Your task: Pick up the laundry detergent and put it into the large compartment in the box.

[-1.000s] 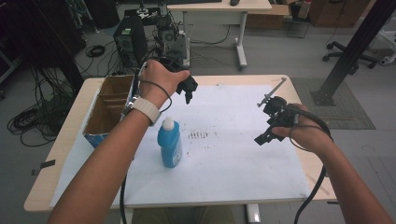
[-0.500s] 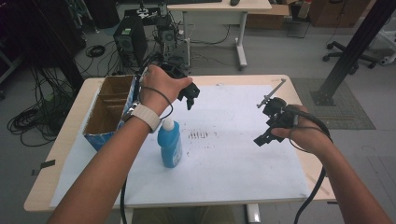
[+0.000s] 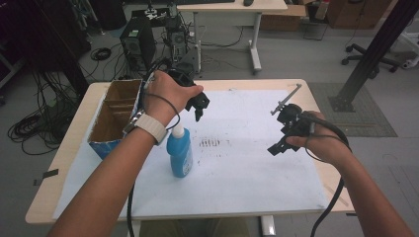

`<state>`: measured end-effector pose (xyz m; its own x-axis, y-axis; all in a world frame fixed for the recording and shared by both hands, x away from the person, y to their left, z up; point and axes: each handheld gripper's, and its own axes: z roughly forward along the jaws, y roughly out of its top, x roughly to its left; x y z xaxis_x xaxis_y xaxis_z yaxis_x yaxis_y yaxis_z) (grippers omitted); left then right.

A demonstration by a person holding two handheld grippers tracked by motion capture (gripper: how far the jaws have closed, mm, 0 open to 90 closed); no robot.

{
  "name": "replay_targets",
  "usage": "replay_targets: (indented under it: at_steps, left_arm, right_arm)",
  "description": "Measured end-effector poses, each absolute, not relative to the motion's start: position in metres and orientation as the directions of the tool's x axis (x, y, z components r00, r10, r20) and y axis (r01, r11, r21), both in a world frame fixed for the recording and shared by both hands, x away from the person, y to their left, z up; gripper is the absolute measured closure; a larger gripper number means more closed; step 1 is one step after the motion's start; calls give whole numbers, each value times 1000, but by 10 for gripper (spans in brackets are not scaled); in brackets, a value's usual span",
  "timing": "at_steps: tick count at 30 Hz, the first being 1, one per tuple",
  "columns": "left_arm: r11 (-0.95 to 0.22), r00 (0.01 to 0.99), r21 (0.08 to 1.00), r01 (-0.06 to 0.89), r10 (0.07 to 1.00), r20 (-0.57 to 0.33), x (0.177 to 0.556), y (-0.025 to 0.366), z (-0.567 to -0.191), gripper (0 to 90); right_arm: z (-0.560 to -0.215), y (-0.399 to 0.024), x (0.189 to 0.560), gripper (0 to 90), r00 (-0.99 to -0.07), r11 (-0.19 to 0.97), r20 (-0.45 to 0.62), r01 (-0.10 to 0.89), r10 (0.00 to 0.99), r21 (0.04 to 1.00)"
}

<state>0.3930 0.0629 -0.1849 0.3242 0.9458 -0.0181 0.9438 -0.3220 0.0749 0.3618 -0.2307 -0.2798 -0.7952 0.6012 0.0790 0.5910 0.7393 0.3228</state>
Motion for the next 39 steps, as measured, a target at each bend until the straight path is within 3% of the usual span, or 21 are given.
replay_targets:
  at_steps: [39]
  left_arm:
    - [-268,269,41,962,963,-18,383,76,-215,71]
  right_arm:
    - [-282,-224,356,89,-807,752,80,577,585,319]
